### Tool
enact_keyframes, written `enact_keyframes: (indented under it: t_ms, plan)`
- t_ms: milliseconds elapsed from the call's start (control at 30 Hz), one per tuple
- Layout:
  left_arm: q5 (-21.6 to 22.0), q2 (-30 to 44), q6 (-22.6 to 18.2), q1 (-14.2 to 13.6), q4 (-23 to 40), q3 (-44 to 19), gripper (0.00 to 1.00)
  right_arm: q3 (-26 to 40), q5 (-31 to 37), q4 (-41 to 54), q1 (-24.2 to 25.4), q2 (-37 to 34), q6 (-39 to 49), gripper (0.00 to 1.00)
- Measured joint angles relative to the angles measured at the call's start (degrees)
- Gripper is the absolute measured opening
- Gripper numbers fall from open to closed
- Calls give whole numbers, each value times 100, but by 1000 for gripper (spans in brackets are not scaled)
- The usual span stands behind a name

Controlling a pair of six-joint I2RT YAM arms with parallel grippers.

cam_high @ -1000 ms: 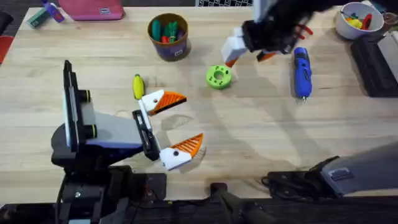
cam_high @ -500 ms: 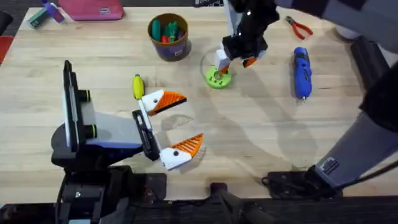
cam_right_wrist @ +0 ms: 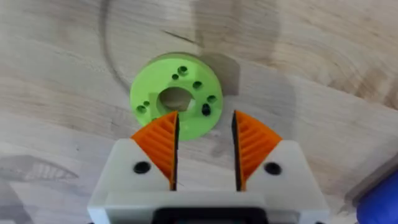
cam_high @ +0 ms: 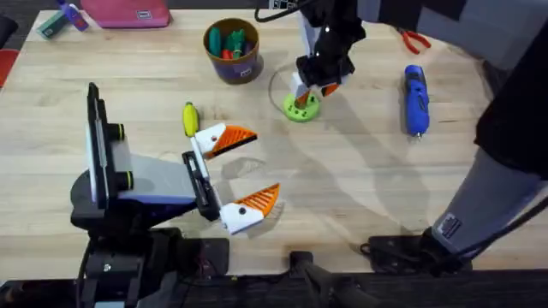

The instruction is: Pick up the gripper from the table and insert it into the empty holder that is missing its gripper. Then pick up a screw, insert it into the mounting hole, and use the screwdriver to tighten it. Finally, clean up the table by picking up the vegetable and placing it into the bucket.

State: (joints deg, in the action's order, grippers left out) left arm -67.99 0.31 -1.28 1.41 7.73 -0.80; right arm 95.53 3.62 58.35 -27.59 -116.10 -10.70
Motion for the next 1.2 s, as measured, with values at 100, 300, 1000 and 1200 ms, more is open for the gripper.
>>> enact_keyframes:
  t_ms: [100,300,1000,1200]
  plan:
    - [0,0,0,0,0,0,985,2,0,-12,0,-71,-22,422]
    - [0,-2,0,0,0,0,985,2,0,-33,0,-290,-45,393]
    - [0,-2,0,0,0,0,985,2,4,-88,0,-301,-107,230]
    - [0,-1,0,0,0,0,986,2,21,-95,0,-298,-109,221]
